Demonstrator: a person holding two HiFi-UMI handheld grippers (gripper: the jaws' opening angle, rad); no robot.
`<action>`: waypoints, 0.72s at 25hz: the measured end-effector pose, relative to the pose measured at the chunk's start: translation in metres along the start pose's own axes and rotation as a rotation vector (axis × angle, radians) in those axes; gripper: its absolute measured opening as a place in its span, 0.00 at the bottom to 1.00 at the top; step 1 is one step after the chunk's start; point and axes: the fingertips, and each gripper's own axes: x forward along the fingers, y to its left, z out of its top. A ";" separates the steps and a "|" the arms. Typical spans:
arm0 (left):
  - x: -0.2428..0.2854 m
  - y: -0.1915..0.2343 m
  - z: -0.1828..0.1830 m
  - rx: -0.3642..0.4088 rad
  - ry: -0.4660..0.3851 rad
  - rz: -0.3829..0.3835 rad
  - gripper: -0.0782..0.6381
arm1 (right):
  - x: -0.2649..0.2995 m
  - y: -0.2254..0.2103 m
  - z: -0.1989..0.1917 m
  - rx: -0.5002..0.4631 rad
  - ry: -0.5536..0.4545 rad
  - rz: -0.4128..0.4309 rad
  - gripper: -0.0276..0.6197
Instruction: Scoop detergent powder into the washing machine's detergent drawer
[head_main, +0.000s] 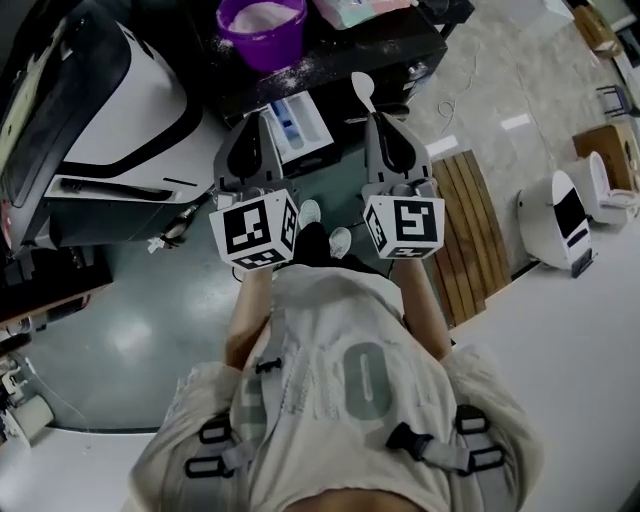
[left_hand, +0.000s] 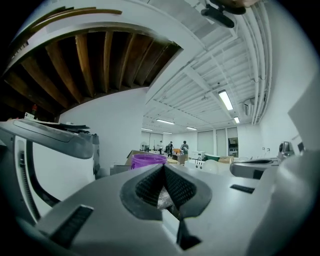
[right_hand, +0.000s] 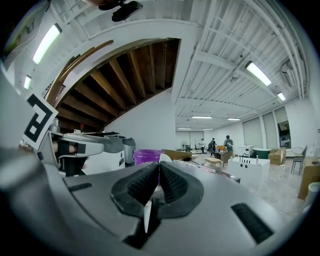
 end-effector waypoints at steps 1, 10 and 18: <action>0.002 0.006 0.001 -0.002 -0.003 0.012 0.14 | 0.007 0.003 0.002 -0.006 -0.004 0.011 0.05; 0.032 0.049 0.017 -0.005 -0.017 0.083 0.14 | 0.069 0.023 0.020 -0.029 -0.029 0.094 0.05; 0.064 0.072 0.020 -0.005 -0.013 0.102 0.14 | 0.112 0.028 0.029 -0.026 -0.047 0.122 0.05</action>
